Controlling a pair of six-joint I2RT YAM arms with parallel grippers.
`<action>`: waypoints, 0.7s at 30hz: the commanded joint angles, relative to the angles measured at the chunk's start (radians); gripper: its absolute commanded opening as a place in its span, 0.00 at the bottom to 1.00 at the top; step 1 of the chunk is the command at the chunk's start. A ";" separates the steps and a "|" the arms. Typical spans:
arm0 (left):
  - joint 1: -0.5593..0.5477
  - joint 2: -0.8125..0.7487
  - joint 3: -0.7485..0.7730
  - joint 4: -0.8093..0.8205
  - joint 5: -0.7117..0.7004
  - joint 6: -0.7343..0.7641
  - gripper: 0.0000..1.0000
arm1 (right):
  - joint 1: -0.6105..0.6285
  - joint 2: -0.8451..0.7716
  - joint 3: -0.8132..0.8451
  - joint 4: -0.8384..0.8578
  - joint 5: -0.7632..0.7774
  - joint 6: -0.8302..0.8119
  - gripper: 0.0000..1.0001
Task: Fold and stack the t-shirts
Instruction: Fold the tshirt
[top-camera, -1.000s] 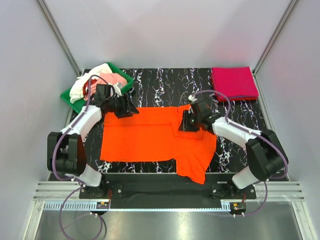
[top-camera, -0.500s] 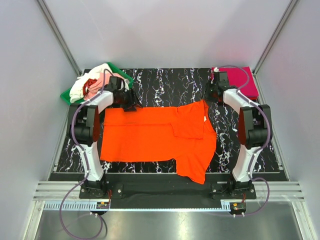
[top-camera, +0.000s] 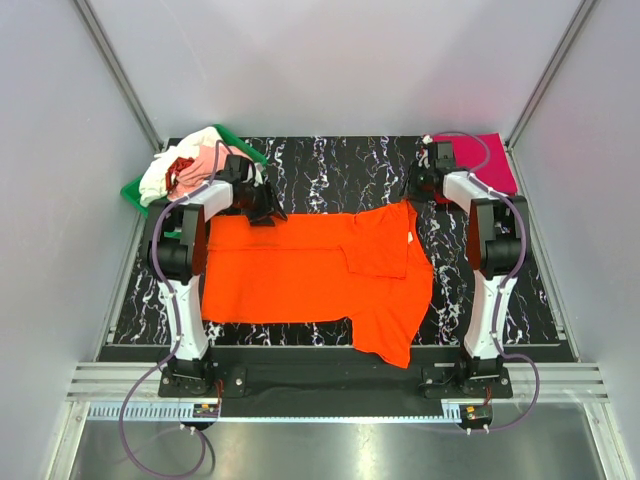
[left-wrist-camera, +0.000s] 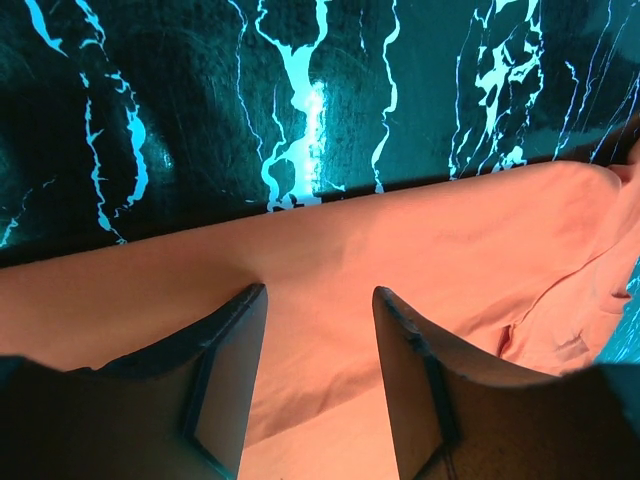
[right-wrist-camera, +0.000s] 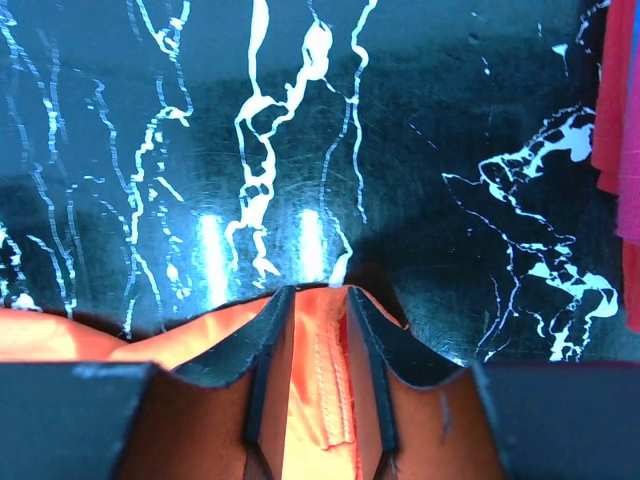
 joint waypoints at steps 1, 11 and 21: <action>-0.004 0.030 0.027 -0.002 -0.042 0.023 0.53 | 0.003 0.010 0.042 -0.009 0.019 -0.018 0.34; -0.004 0.055 0.024 -0.011 -0.085 0.015 0.53 | -0.044 -0.021 -0.010 -0.018 0.269 0.122 0.00; -0.032 0.098 0.141 -0.003 -0.034 -0.006 0.55 | -0.056 -0.044 -0.071 0.085 0.268 0.212 0.01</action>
